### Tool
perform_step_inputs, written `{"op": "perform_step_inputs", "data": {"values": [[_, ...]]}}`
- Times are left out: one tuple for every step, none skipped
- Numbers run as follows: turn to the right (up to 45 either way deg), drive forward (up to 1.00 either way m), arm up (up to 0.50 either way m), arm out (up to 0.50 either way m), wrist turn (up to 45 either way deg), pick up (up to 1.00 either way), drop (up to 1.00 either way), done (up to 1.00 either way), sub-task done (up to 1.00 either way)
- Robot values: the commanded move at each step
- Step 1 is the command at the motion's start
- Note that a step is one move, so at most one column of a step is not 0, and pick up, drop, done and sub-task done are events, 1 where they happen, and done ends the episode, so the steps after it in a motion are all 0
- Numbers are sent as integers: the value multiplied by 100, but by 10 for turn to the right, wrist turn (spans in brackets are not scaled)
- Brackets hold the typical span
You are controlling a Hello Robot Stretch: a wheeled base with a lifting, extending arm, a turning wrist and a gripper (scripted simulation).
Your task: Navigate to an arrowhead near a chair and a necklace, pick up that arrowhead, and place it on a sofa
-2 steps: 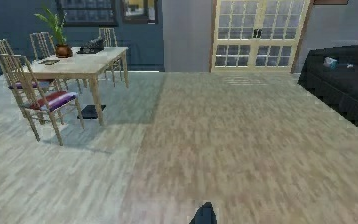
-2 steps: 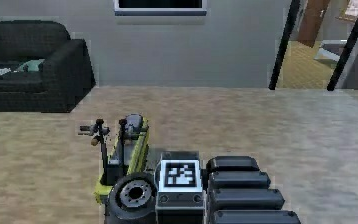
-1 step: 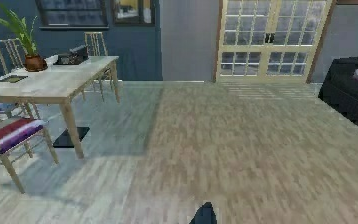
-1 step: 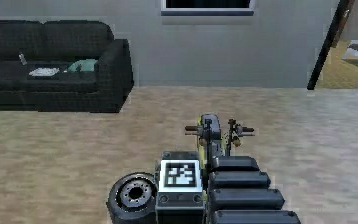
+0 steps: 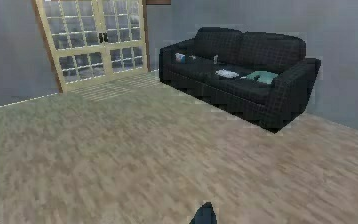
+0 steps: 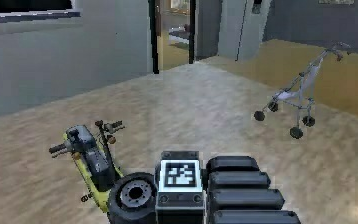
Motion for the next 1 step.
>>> {"op": "perform_step_inputs", "data": {"values": [[0, 100, 0, 0, 0, 0, 0, 0, 0]]}}
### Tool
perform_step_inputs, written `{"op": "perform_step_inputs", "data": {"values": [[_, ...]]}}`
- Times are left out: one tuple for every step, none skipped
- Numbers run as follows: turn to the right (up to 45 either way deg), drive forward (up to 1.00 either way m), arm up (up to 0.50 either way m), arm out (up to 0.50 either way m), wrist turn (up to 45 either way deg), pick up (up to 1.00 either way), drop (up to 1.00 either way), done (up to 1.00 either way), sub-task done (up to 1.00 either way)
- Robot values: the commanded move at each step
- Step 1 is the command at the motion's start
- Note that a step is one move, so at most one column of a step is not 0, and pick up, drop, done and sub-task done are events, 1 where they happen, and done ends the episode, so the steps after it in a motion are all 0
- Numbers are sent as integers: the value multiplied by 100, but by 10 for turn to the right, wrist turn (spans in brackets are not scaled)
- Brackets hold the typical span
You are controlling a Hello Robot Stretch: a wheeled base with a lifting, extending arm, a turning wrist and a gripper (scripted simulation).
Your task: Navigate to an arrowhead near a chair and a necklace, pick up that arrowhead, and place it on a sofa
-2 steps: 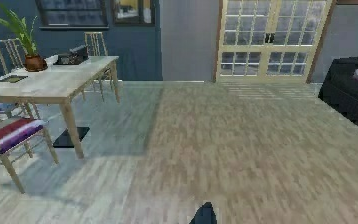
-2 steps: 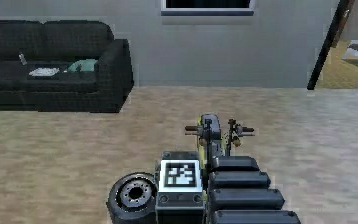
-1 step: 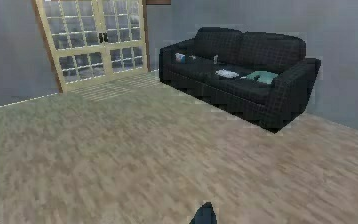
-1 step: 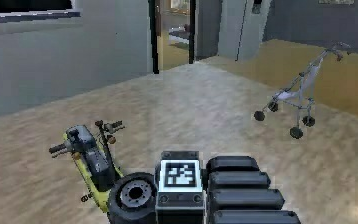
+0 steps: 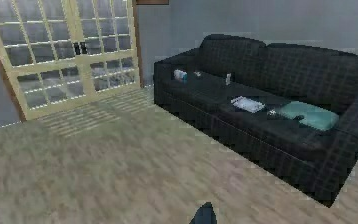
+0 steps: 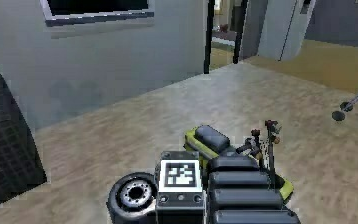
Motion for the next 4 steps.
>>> {"op": "perform_step_inputs", "data": {"values": [[0, 100, 0, 0, 0, 0, 0, 0, 0], [30, 0, 0, 0, 0, 0, 0, 0, 0], [0, 60, 0, 0, 0, 0, 0, 0, 0], [-30, 0, 0, 0, 0, 0, 0, 0, 0]]}}
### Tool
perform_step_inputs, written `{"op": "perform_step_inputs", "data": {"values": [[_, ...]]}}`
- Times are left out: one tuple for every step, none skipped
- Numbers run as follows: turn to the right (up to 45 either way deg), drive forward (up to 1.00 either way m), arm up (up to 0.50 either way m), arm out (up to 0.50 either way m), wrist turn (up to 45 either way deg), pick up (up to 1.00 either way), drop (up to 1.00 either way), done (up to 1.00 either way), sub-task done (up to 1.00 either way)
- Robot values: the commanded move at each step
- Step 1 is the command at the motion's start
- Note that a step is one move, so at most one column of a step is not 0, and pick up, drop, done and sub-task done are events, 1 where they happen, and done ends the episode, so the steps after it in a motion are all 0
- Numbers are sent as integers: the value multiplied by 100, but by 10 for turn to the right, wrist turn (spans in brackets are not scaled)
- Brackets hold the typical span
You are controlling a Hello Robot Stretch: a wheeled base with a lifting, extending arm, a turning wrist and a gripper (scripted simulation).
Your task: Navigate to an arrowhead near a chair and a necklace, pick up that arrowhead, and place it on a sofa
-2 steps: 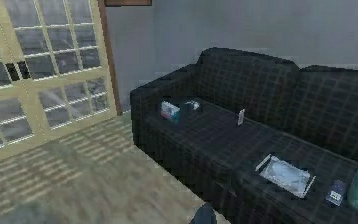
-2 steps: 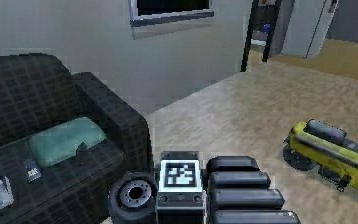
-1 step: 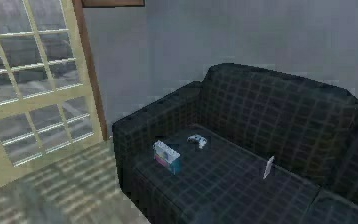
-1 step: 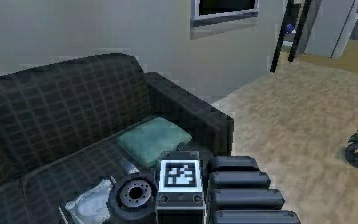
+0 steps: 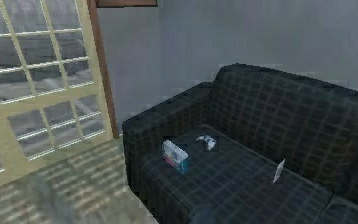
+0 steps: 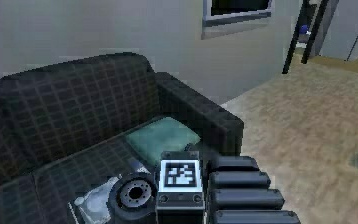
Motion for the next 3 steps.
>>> {"op": "perform_step_inputs", "data": {"values": [[60, 0, 0, 0, 0, 0, 0, 0, 0], [-30, 0, 0, 0, 0, 0, 0, 0, 0], [60, 0, 0, 0, 0, 0, 0, 0, 0]]}}
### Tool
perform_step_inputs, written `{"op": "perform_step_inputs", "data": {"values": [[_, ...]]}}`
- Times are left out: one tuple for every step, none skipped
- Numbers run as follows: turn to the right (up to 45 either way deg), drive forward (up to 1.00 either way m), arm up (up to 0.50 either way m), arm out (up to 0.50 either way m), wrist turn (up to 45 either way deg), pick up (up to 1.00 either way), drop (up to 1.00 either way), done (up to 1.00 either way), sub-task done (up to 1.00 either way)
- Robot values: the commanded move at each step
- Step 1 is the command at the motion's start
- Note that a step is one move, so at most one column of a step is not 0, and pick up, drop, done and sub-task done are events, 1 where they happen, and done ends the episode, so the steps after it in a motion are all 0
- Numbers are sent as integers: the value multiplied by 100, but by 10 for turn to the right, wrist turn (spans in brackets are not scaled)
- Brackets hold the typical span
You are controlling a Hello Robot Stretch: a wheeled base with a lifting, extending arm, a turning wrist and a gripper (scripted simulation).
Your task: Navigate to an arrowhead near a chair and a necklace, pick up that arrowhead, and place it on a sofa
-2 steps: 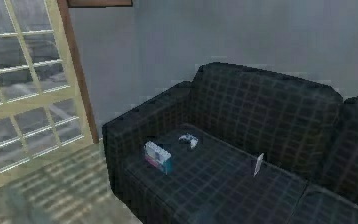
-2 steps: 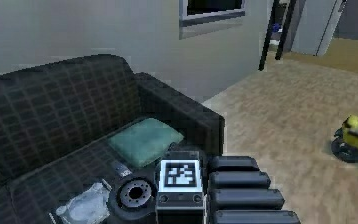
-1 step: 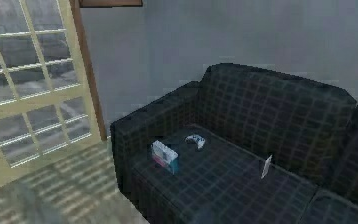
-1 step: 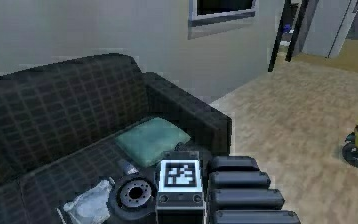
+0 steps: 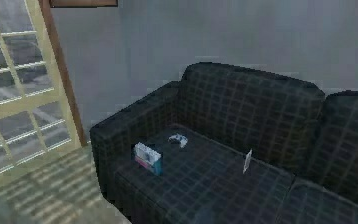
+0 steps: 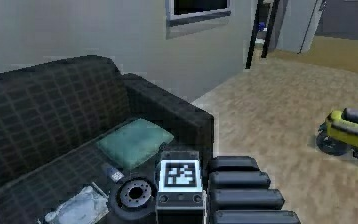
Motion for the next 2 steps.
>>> {"op": "perform_step_inputs", "data": {"values": [[-150, 0, 0, 0, 0, 0, 0, 0, 0], [450, 0, 0, 0, 0, 0, 0, 0, 0]]}}
